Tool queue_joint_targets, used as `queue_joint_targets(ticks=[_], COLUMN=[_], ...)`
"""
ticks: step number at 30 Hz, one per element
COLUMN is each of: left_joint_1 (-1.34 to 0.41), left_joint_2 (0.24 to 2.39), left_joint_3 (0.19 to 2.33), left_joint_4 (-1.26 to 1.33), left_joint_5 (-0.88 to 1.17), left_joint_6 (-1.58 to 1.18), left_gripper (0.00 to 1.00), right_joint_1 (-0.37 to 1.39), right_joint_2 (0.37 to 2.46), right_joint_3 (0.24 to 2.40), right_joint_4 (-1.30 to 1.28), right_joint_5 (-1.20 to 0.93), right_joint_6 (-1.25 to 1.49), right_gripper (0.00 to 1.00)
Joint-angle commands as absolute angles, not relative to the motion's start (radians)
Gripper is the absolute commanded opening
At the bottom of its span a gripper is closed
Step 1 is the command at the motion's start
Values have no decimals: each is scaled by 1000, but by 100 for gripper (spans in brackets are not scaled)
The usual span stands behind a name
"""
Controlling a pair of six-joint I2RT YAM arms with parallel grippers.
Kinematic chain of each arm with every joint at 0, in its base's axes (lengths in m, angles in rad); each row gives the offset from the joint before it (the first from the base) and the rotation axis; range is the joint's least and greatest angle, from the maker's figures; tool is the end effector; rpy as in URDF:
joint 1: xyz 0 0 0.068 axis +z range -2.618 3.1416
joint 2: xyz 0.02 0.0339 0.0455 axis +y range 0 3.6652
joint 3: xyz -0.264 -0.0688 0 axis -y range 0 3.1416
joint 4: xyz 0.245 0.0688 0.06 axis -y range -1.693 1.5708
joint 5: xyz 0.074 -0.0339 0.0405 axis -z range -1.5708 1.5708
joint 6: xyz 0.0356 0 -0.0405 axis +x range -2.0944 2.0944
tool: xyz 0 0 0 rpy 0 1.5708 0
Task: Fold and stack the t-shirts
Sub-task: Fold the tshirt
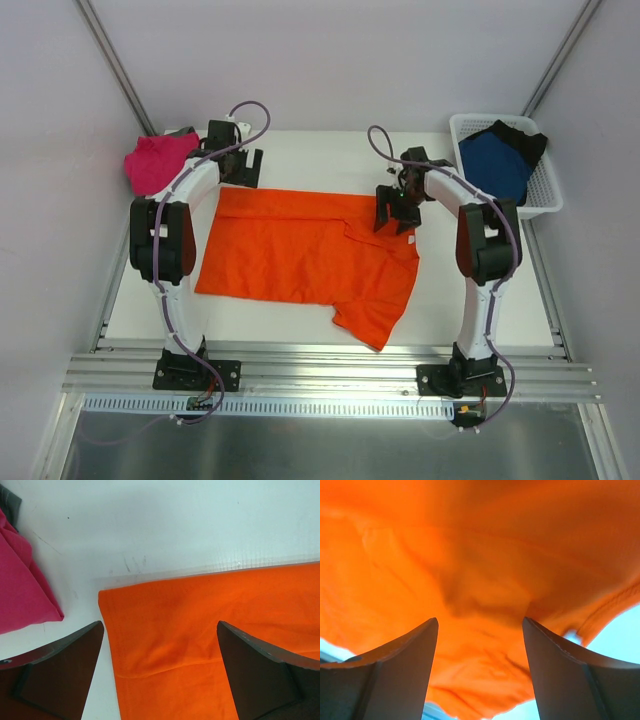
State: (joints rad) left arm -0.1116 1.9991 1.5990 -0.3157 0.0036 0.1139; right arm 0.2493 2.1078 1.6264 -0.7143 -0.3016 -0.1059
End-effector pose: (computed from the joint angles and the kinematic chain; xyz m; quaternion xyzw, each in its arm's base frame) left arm 0.4585 -0.0515 0.2416 0.1031 0.9041 -0.0012 0.4146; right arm 0.4234 0.1187 0.1796 -0.1992 0.9511 0.1604 0.1733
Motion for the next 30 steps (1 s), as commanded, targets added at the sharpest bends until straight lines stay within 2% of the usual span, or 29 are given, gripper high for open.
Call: queue_joint_targets(ticks=[1,6,14,17,20,25,30], left_joint_1=[-114,-114,-135,-138,-138,-138,-158], left_joint_2=[1944,1922,1853,1786,1723,1667,1732], left_joint_3=[1597,1575,1540,1507,1494,1470,1506], left_joint_4=[-325,-328,-374,-417,-517,-652,-728], left_joint_5=[41,52,107,185,244,299,308], left_joint_6=[77,58,60,64,109,209,201], left_gripper=[97,97,96,96,94,92,92], right_joint_1=[256,261,262,267,291,311,307], right_joint_2=[1959,1887,1862,1839,1774,1631,1609], right_joint_3=[1536,1503,1586,1588,1537,1310,1256], right_joint_4=[-758,-758,-762,-781,-810,-769,-741], right_joint_5=[-336,-331,-331,-363,-365,-362,-371], right_joint_6=[-58,-60,-41,-28,-25,-2,29], right_gripper=[72,72,72,72,71,71,71])
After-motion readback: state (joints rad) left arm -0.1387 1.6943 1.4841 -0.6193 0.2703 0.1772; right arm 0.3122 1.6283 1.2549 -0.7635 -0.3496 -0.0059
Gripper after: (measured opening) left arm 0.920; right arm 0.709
